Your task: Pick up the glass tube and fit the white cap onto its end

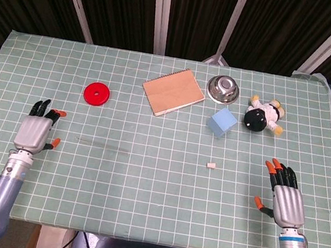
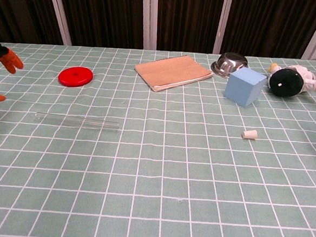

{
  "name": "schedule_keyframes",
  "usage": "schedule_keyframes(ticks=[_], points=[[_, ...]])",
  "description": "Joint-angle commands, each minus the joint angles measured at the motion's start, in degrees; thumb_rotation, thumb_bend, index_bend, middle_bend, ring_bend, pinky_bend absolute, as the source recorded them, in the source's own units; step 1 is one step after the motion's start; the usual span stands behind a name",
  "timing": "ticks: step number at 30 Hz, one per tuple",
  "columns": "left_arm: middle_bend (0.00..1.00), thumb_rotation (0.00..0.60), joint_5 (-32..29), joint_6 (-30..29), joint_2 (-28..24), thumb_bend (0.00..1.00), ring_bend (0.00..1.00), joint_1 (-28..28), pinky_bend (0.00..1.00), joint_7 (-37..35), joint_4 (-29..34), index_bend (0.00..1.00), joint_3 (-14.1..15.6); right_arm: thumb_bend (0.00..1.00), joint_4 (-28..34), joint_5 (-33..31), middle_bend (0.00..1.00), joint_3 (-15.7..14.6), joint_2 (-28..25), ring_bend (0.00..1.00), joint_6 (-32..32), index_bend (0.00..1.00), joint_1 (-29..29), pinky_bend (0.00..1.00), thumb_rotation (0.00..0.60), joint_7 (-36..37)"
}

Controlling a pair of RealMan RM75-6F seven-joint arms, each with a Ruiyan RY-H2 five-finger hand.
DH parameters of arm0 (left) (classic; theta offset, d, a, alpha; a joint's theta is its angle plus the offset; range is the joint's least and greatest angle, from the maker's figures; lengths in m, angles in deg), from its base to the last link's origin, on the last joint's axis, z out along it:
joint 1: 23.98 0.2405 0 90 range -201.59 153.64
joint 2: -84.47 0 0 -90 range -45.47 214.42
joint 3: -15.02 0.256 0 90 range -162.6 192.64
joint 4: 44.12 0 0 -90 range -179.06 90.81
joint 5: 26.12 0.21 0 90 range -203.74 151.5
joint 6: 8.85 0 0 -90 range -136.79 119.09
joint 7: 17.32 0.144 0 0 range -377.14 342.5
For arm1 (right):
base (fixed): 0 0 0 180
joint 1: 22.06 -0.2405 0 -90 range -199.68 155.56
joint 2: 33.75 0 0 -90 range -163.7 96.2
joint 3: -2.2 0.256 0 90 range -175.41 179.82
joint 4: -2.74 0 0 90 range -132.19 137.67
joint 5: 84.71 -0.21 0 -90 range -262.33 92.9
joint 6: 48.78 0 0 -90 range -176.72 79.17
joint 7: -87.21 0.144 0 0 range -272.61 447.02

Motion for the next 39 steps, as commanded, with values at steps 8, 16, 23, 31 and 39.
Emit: schedule_keyframes(ticks=[8,16,23,31,39], points=[[0.34,0.6,-10.27,6.22,10.22,0.38,0.01,-7.85,0.0,7.27,-9.41,0.37,-2.02,0.31,0.0,-0.11,0.0,0.35,-0.41,0.0,-0.37,0.0,0.33,0.0,0.6,1.04],[0.35,0.6,-10.83,5.49,11.46,0.38,0.01,-8.57,0.0,8.04,-8.12,0.37,-0.48,0.31,-0.17,-0.11,0.0,0.58,-0.55,0.0,-0.62,0.0,0.55,0.0,0.6,1.74],[0.39,0.6,-10.88,5.4,11.58,0.38,0.03,-8.94,0.0,8.2,-7.45,0.39,0.78,0.31,-0.03,0.04,0.0,0.55,-0.51,0.0,-0.54,0.0,0.6,0.0,0.6,2.08],[0.42,0.6,-9.38,5.92,13.33,0.39,0.04,-10.69,0.0,8.0,-8.28,0.41,1.32,0.31,0.12,-0.11,0.0,0.68,-0.54,0.0,-0.56,0.0,0.71,0.0,0.6,2.26],[0.45,0.6,-7.32,6.01,14.53,0.42,0.06,-11.54,0.0,7.79,-9.49,0.46,2.72,0.31,0.16,-0.16,0.0,0.75,-0.53,0.0,-0.64,0.0,0.82,0.0,0.6,2.2]])
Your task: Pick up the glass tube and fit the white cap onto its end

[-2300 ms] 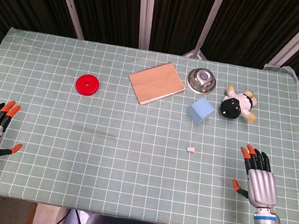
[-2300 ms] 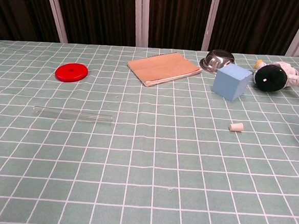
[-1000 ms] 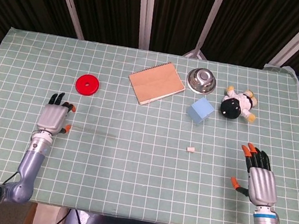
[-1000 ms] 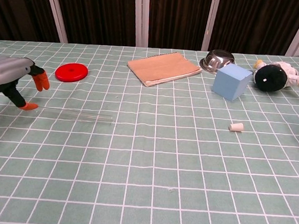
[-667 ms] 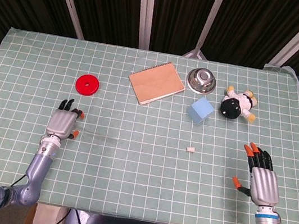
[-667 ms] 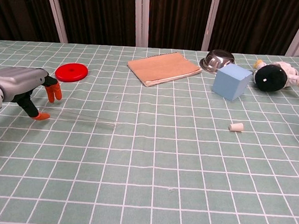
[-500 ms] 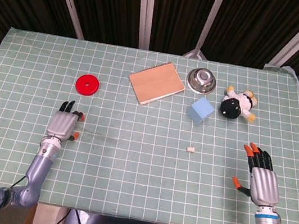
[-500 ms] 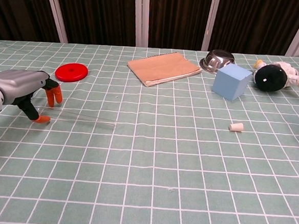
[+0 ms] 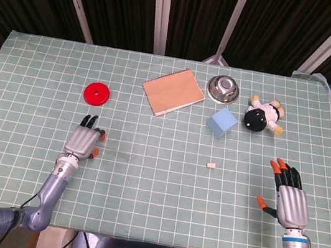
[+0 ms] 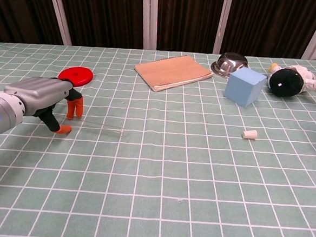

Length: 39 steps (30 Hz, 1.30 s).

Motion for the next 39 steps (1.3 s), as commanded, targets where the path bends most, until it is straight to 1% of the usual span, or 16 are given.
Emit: schedule_keyframes(ticks=[1,8,12,18,23,30,34,39], points=[[0.45,0.6,0.02,-0.08,0.19,0.42,0.06,-0.04,0.0,-0.17,-0.14,0.46,0.14,0.31,0.02,-0.08,0.0,0.05,-0.01,0.0,-0.01,0.0,0.03,0.0,0.6,0.04],[0.47,0.6,-0.48,0.04,0.37,0.42,0.06,-0.08,0.0,-0.54,-0.69,0.48,0.34,0.31,0.21,-0.25,0.0,0.14,-0.05,0.0,0.06,0.0,0.09,0.0,0.6,0.15],[0.48,0.6,-0.26,0.06,0.35,0.45,0.06,-0.12,0.0,-0.77,-0.77,0.49,0.58,0.31,0.24,-0.25,0.0,0.11,-0.01,0.0,0.1,0.0,0.11,0.0,0.6,0.09],[0.48,0.6,-0.13,0.05,0.17,0.53,0.06,-0.05,0.0,-1.24,-0.97,0.49,0.83,0.31,0.28,-0.32,0.0,0.02,0.1,0.0,0.19,0.0,0.15,0.0,0.6,-0.24],[0.49,0.6,-0.15,0.16,-0.33,0.62,0.07,0.03,0.0,-1.53,-0.97,0.5,1.0,0.31,0.31,-0.3,0.0,-0.03,0.2,0.0,0.2,0.0,0.18,0.0,0.6,-0.47],[0.49,0.6,0.44,-0.12,-0.9,0.68,0.07,0.23,0.0,-2.86,-0.72,0.51,0.88,0.31,0.35,-0.2,0.0,-0.19,0.33,0.0,0.25,0.0,0.22,0.0,0.6,-0.83],[0.5,0.6,2.02,-0.76,-1.11,0.7,0.08,0.42,0.0,-5.19,-0.62,0.51,0.46,0.31,0.36,-0.13,0.0,-0.24,0.37,0.0,0.23,0.0,0.24,0.0,0.6,-0.98],[0.5,0.6,6.6,-2.78,-1.37,0.71,0.08,0.87,0.0,-11.34,-1.24,0.51,-0.54,0.31,0.28,0.38,0.0,-0.37,0.56,0.0,0.12,0.0,0.15,0.0,0.6,-1.38]])
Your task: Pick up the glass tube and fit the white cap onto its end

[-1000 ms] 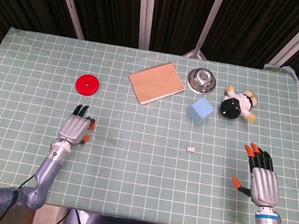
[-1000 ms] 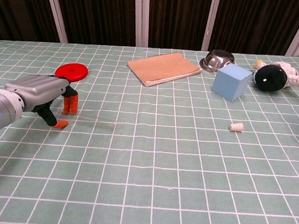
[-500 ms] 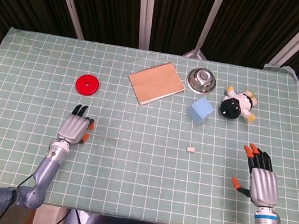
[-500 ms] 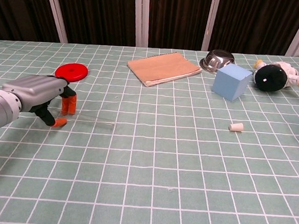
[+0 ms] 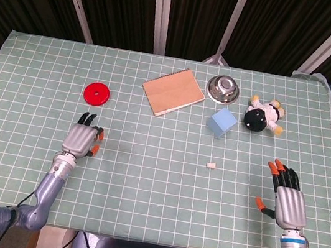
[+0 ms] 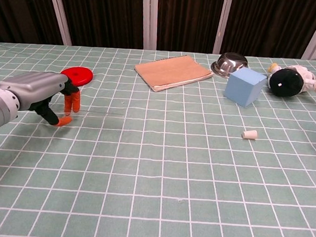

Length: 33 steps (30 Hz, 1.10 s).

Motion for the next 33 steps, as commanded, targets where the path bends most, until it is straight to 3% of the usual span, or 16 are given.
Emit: schedule_keyframes(ticks=[1,10,13,16,21,33], points=[[0.5,0.6,3.88,-1.69,-0.33,0.71,0.08,0.45,0.0,-5.05,-0.72,0.51,-0.79,0.31,0.01,0.22,0.0,-0.05,0.09,0.0,-0.03,0.0,-0.07,0.0,0.6,-0.17],[0.51,0.6,11.08,-4.05,-1.5,0.71,0.08,0.7,0.0,-15.25,-3.25,0.51,-1.7,0.31,1.1,0.36,0.0,1.37,0.57,0.0,0.65,0.0,-1.62,0.0,0.6,-1.0],[0.51,0.6,12.23,-4.4,-2.29,0.71,0.08,0.57,0.0,-17.55,-2.97,0.51,-2.44,0.31,1.68,-0.31,0.01,2.76,0.8,0.0,2.31,0.07,-3.45,0.0,0.6,-2.04],[0.51,0.6,12.93,-4.8,-3.29,0.71,0.08,0.42,0.0,-18.28,-1.96,0.51,-3.1,0.31,2.32,-1.53,0.08,4.14,1.39,0.0,4.55,0.2,-5.6,0.0,0.6,-3.67],[0.51,0.6,13.65,-5.36,-5.18,0.71,0.08,0.34,0.0,-18.35,0.38,0.51,-3.9,0.31,3.21,-5.21,0.15,5.53,3.44,0.0,8.91,0.32,-9.25,0.0,0.6,-8.73],[0.51,0.6,13.95,-5.67,-8.6,0.71,0.08,0.25,0.0,-16.95,5.46,0.52,-4.81,0.31,-2.74,-12.97,0.17,5.97,12.28,0.0,14.11,0.38,-15.02,0.0,0.6,-16.93]])
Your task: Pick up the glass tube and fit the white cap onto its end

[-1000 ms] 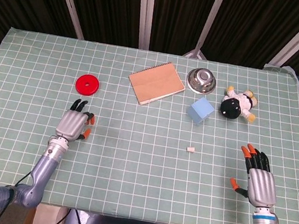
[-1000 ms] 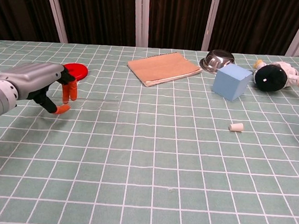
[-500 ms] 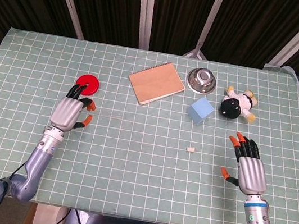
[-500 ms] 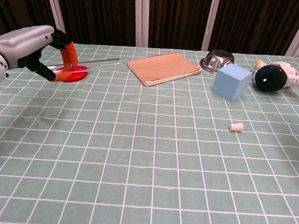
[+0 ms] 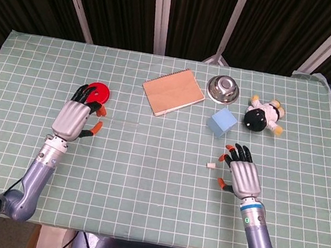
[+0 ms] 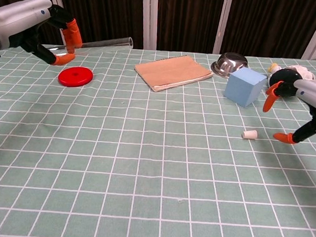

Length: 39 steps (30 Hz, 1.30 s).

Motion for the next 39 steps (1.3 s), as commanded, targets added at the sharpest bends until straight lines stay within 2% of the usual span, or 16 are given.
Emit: schedule_keyframes(ticks=[1,17,29,39], points=[[0.51,0.6,-0.04,0.05,-0.56,0.71,0.08,-0.08,0.0,0.36,0.81,0.52,-0.17,0.31,-1.96,-1.45,0.17,0.04,2.03,0.0,0.82,0.38,-1.17,0.0,0.6,-1.26],[0.51,0.6,-0.22,-0.07,-2.04,0.71,0.08,0.01,0.0,0.74,2.28,0.52,-0.17,0.31,-9.16,-6.23,0.17,1.32,7.75,0.0,2.97,0.45,-5.24,0.0,0.6,-3.5],[0.51,0.6,-0.46,0.3,-1.81,0.71,0.08,-0.06,0.0,0.11,1.12,0.52,0.13,0.37,-11.9,-8.44,0.17,1.27,9.46,0.0,3.46,0.46,-6.88,0.0,0.6,-4.93],[0.51,0.6,-0.49,0.4,-1.61,0.71,0.08,-0.16,0.0,-0.42,0.06,0.52,0.16,0.37,-13.6,-9.65,0.17,1.18,10.21,0.0,3.51,0.47,-7.61,0.0,0.6,-5.3]])
